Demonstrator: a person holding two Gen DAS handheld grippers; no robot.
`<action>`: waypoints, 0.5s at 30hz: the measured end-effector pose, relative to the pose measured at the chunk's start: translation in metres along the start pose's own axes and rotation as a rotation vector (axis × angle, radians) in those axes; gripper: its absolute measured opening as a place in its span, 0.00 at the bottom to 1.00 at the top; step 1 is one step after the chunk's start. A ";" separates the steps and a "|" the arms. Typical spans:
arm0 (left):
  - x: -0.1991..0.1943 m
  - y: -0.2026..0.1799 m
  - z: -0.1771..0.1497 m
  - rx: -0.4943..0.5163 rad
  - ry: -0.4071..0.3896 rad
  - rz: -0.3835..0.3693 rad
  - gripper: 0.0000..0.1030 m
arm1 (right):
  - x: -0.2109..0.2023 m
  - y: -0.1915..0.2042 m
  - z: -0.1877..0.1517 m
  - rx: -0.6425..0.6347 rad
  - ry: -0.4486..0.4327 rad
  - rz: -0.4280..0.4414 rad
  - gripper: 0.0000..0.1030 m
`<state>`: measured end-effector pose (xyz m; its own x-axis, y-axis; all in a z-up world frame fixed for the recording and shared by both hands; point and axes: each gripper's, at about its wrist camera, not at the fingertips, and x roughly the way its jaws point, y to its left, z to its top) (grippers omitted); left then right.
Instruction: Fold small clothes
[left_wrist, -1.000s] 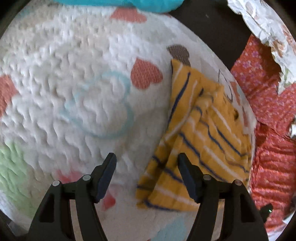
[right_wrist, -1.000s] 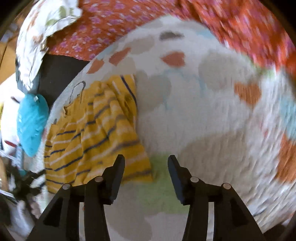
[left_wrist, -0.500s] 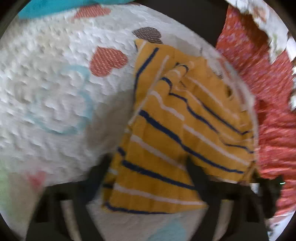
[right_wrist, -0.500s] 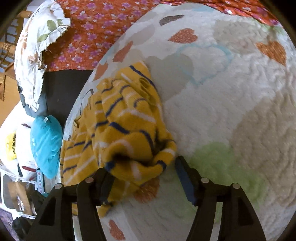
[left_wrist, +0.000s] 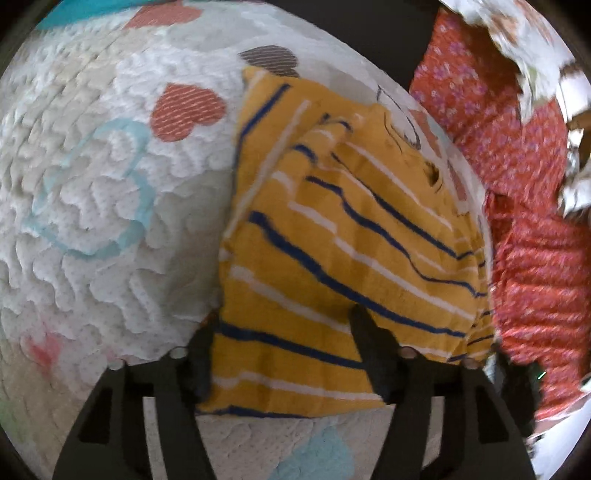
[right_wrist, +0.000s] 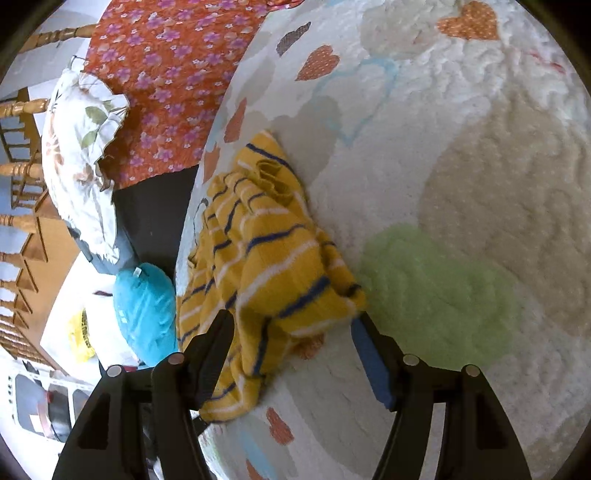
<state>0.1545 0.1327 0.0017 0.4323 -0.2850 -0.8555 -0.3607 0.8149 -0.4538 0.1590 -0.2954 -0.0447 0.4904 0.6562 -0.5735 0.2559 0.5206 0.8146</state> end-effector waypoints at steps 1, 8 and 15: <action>0.003 -0.007 -0.001 0.029 0.000 0.046 0.62 | 0.009 0.006 0.001 -0.012 0.010 0.000 0.70; -0.006 -0.001 0.005 0.011 0.035 0.114 0.13 | 0.047 0.029 0.007 -0.164 0.053 -0.208 0.14; -0.028 -0.004 -0.013 0.004 0.051 0.146 0.09 | 0.004 0.036 0.004 -0.241 0.074 -0.191 0.11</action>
<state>0.1331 0.1311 0.0239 0.3326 -0.1882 -0.9241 -0.4132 0.8518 -0.3222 0.1740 -0.2761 -0.0171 0.3881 0.5672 -0.7264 0.1289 0.7470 0.6521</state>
